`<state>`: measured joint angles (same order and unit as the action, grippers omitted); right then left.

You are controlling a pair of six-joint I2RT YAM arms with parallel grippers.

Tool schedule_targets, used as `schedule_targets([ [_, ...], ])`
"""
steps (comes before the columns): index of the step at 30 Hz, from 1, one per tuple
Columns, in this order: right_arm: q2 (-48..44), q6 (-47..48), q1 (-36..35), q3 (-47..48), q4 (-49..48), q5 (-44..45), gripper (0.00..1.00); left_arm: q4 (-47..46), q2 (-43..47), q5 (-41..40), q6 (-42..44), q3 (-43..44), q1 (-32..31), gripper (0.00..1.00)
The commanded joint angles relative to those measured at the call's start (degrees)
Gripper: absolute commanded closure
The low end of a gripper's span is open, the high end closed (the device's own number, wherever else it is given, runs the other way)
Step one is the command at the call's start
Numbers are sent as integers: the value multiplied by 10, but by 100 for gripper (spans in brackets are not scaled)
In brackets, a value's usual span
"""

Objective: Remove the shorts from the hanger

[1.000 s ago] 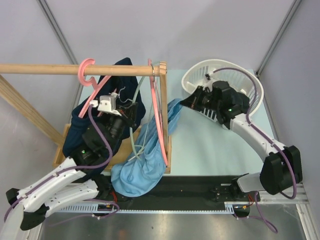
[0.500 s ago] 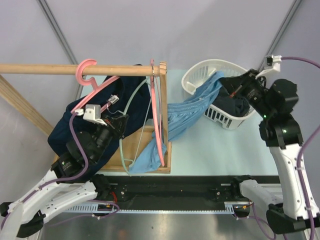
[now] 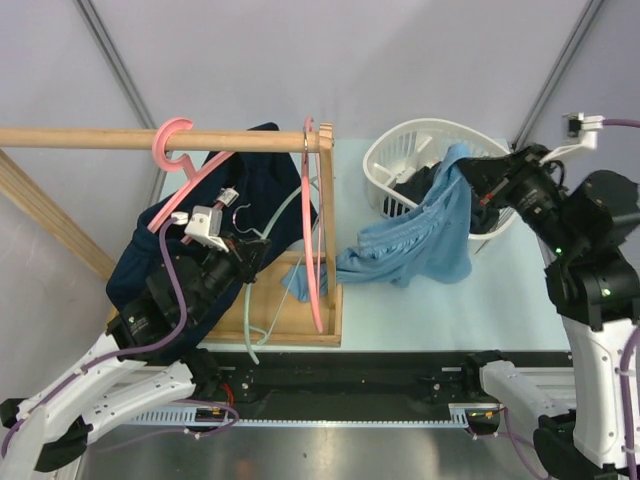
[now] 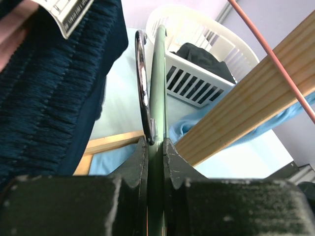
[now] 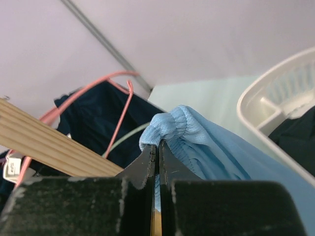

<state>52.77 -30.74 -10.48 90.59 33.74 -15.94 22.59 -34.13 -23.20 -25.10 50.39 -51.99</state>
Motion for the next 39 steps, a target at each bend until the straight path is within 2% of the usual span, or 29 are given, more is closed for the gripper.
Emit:
schedule_targets([
  [1, 42, -27, -46, -55, -53, -54, 100, -16, 1, 20, -17, 31, 0, 100],
  [2, 48, -14, -98, -56, -39, 3, 100, -14, 1, 20, -18, 32, 0, 100],
  [4, 72, 18, -157, -65, -25, 96, 100, -6, 4, 19, -21, 33, 0, 100],
  [5, 85, 26, -198, -68, -11, 116, 100, -4, 6, 19, -22, 34, 0, 100],
  [7, 122, 34, -221, -81, 2, 150, 100, -2, 12, 18, -25, 31, 0, 100],
  [10, 170, 40, -240, -103, 20, 150, 100, 1, 16, 20, -29, 29, 0, 100],
  [11, 179, 41, -241, -110, 30, 151, 96, 2, 17, 21, -31, 30, 0, 100],
  [12, 188, 42, -244, -115, 36, 153, 90, 2, 18, 21, -32, 30, 0, 99],
  [13, 194, 44, -247, -124, 42, 159, 79, 4, 19, 22, -32, 30, 0, 100],
  [14, 198, 45, -247, -129, 54, 159, 54, 7, 20, 22, -32, 30, 0, 100],
  [15, 196, 46, -249, -135, 59, 178, 38, 9, 20, 22, -32, 31, 0, 100],
  [17, 180, 46, -252, -163, 66, 204, 16, 11, 21, 22, -32, 30, 0, 100],
  [19, 164, 41, -253, -189, 66, 215, 10, 11, 24, 22, -32, 28, 0, 100],
  [20, 157, 38, -253, -217, 64, 217, 4, 11, 24, 24, -32, 27, 0, 100],
  [22, 139, 29, -253, -245, 64, 225, 0, 9, 23, 25, -32, 24, 0, 100],
  [27, 121, 11, -253, -344, 48, 228, 0, 2, 20, 33, -34, 18, 0, 100],
  [31, 118, 11, -260, -408, -28, 218, 0, 2, 14, 39, -34, 17, 0, 100],
  [39, 194, 54, -359, -457, -147, 292, 0, 6, 17, 40, -32, 16, 0, 100],
])
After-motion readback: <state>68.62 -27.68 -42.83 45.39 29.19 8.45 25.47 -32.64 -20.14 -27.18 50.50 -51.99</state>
